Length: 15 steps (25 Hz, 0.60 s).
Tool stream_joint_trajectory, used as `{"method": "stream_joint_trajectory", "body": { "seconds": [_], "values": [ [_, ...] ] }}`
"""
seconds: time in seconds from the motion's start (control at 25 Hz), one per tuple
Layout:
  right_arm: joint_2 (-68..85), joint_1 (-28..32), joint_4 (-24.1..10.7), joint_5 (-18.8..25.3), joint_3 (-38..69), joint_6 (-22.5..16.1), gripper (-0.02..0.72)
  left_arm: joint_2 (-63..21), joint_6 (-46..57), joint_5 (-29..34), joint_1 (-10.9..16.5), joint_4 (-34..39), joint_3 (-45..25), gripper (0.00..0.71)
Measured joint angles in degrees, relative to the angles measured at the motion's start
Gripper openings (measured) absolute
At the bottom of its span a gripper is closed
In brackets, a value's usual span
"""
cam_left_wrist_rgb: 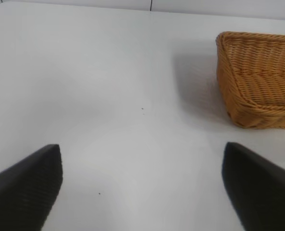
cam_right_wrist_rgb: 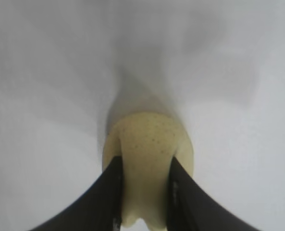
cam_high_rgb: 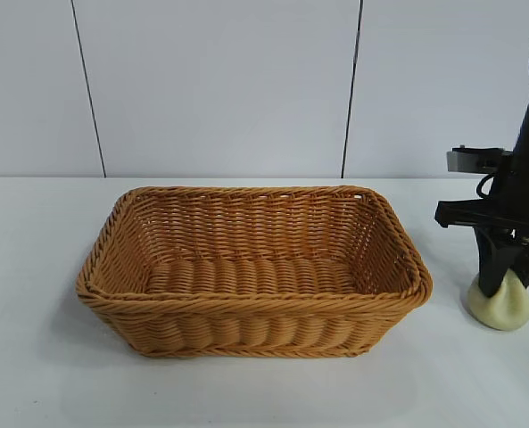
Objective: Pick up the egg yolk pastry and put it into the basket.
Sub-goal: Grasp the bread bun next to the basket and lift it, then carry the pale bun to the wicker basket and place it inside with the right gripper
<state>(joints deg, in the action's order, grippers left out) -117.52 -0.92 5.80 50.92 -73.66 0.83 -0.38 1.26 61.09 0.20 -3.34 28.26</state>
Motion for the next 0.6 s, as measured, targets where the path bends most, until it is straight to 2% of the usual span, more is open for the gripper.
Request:
{"method": "stream_joint_trajectory", "body": {
  "seconds": [0.24,0.44,0.6],
  "values": [
    [2.5,0.0,0.0,0.1,0.0,0.0,0.151,0.0,0.0,0.0,0.0,0.0,0.0,0.695],
    [4.5,0.0,0.0,1.3,0.0,0.2,0.034,0.0,0.0,0.0,0.0,0.0,0.0,0.695],
    [7.0,0.0,0.0,1.9,0.0,0.2,0.004,0.0,0.0,0.0,0.0,0.0,0.0,0.695]
  ]
}}
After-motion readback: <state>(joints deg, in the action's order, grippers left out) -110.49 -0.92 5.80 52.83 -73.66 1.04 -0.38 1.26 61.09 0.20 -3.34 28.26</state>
